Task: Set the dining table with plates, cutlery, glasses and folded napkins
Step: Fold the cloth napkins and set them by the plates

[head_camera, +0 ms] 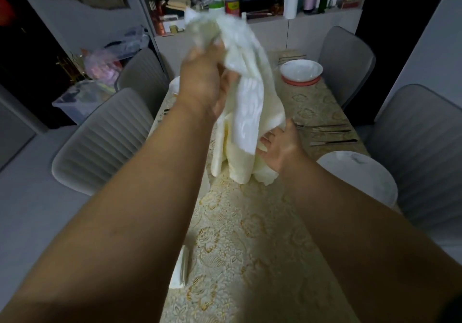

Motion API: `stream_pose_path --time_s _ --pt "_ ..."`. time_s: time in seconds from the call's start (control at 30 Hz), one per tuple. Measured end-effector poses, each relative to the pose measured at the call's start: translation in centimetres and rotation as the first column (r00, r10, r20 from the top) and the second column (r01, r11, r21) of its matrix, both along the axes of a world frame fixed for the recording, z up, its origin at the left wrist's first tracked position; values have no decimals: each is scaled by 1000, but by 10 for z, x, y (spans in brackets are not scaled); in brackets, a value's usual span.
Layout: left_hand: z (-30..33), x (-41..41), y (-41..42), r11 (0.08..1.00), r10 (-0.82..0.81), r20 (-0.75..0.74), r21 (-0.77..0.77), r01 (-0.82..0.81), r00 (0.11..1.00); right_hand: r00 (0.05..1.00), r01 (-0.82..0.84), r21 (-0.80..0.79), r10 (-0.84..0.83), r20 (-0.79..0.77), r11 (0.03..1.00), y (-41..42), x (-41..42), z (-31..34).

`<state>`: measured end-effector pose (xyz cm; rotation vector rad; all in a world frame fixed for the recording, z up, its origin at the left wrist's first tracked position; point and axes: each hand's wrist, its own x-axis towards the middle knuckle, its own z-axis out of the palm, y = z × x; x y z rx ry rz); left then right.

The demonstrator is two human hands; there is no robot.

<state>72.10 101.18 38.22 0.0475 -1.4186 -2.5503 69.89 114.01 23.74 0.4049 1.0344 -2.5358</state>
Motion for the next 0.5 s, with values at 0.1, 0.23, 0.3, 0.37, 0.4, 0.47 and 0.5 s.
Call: stream_pose_path --time_s 0.1,0.23,0.3,0.37,0.4,0.47,0.5 --pt "-56 10 1 984 94 198 -168 -61 976 996 -81 8 81 46 997 8 12 -10" --pt "-133 40 8 928 142 404 -372 21 904 962 -240 164 211 176 957 14 35 -35" --pt "-169 63 12 894 144 507 -435 108 850 958 -252 319 190 214 913 17 42 -48" --pt "-196 90 18 900 83 590 -391 194 803 956 -252 431 153 250 867 22 49 -59" --pt "-206 101 21 895 59 612 -382 230 788 955 -251 475 135 265 843 26 53 -65" --pt "-219 120 27 861 41 630 -416 293 776 956 -233 528 94 276 817 35 60 -76" --pt "-223 127 30 850 38 631 -428 306 775 963 -203 546 63 263 813 40 65 -81"
